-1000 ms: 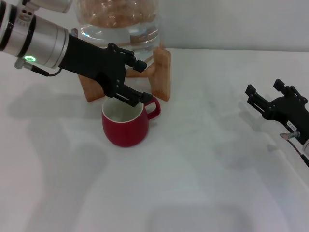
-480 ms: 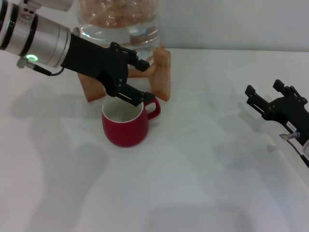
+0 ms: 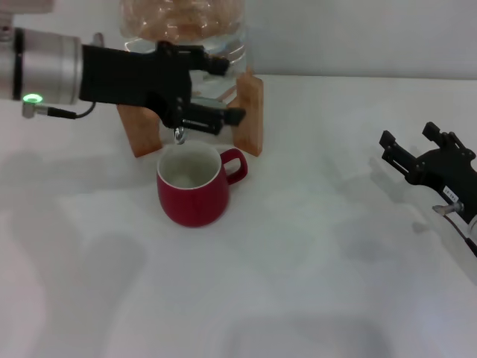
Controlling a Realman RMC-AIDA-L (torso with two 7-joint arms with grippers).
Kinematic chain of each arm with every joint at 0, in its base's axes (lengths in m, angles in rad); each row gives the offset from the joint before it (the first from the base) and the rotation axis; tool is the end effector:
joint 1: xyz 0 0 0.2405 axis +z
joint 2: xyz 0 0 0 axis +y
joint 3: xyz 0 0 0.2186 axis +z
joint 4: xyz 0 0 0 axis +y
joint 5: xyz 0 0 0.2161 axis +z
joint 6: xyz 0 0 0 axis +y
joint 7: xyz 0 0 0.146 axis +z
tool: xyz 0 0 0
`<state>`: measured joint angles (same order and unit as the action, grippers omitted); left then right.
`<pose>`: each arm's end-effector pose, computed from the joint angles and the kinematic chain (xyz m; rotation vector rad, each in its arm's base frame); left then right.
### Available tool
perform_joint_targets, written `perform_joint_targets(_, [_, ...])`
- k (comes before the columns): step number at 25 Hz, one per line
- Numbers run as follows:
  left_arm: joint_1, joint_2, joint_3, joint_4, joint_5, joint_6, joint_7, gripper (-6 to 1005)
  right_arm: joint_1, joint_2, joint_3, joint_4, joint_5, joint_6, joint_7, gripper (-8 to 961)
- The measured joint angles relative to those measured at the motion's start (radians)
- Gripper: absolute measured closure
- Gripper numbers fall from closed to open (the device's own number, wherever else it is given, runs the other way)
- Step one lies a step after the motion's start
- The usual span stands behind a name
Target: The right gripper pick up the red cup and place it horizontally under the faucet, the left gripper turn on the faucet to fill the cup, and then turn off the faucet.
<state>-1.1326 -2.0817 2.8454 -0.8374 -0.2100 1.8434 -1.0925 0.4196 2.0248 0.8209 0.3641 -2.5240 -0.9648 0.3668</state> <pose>-0.1571 0.3743 0.0660 -2.8225 -0.0727 -0.5370 0.2683 0.3302 -0.0383 -1.8546 0.7125 0.8102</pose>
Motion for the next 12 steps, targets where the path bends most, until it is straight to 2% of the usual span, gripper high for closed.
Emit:
perform_joint_targets(3, [0.057, 0.000, 0.000, 0.002, -0.088, 0.005, 0.017, 113, 0.002, 0.000, 0.001, -0.001, 0.000, 0.000, 0.000, 96])
perform_joint_targets(4, [0.057, 0.000, 0.000, 0.002, -0.088, 0.005, 0.017, 113, 0.004, 0.000, 0.003, -0.001, 0.000, 0.000, 0.000, 95])
perform_joint_targets(5, [0.097, -0.002, 0.000, 0.008, -0.137, 0.010, 0.027, 113, 0.005, 0.000, 0.003, -0.001, 0.001, 0.001, -0.001, 95])
perform_joint_targets(12, [0.149, -0.005, 0.000, 0.015, -0.163, 0.017, 0.037, 113, 0.008, 0.000, 0.002, 0.003, 0.001, 0.006, -0.004, 95])
